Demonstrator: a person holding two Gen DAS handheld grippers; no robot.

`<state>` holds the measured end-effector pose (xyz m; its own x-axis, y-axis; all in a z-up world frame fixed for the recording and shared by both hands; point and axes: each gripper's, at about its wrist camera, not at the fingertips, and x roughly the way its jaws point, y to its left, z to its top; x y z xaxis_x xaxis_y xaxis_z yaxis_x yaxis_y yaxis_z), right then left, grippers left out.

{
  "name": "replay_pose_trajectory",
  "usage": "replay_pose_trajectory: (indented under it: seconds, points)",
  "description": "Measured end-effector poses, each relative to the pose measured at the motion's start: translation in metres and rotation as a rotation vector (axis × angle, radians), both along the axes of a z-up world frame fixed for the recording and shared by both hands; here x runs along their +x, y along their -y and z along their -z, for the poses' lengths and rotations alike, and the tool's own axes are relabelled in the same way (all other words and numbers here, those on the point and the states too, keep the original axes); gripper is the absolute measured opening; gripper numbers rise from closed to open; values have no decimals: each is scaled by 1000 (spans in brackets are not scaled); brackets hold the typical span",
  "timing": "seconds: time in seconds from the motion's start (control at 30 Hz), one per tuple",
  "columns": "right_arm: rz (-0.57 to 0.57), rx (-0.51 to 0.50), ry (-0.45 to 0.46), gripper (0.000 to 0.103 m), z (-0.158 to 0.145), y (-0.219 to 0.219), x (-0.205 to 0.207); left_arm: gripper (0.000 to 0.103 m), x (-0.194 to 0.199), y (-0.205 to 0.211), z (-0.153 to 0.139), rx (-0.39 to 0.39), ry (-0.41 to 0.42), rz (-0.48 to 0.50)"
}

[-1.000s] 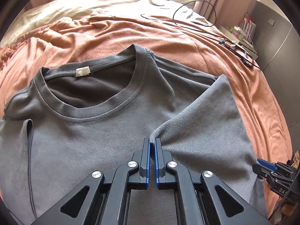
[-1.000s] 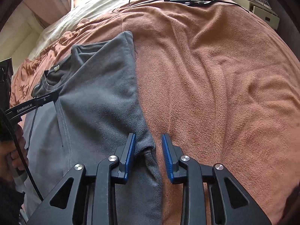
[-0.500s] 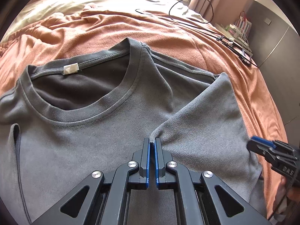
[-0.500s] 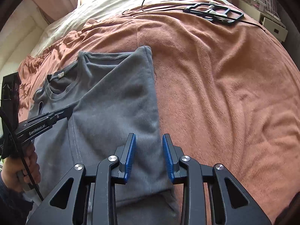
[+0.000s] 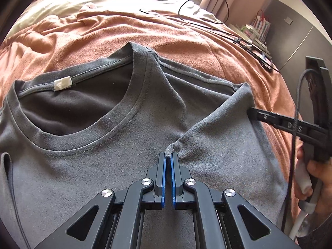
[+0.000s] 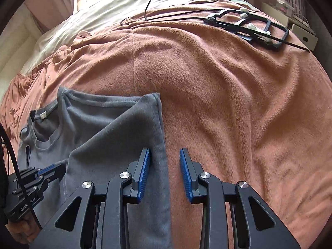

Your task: Fold small clothes

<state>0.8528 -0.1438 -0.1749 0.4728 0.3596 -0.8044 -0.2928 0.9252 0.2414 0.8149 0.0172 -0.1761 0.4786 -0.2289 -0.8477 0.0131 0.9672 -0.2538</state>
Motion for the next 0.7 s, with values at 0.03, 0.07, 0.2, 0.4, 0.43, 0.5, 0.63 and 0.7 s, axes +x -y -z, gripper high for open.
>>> replay_pose_trajectory:
  seconds: [0.03,0.07,0.2,0.4,0.43,0.5,0.63,0.7]
  points:
    - [1,0,3,27,0,-2,2,4,0,0,-1,-4,2,2]
    - [3,-2,6,27,1,-4,5,4,1,2,-1,-5,2,9]
    - [18,-27,21,27,2,-7,15,4,6,6,-2,1,0,30]
    - [77,-76,32,26,3,-8,27,4,9,9,0,24,3,19]
    - [85,-93,38,26,3,-9,26,5,9,8,1,23,0,16]
    - [89,-120,39,26,5,-12,26,6,10,6,2,16,-11,6]
    - [89,-110,24,26,-7,-10,18,8,10,3,-5,16,-49,-15]
    - [55,-90,20,27,-15,-5,9,9,7,2,-10,13,-55,-14]
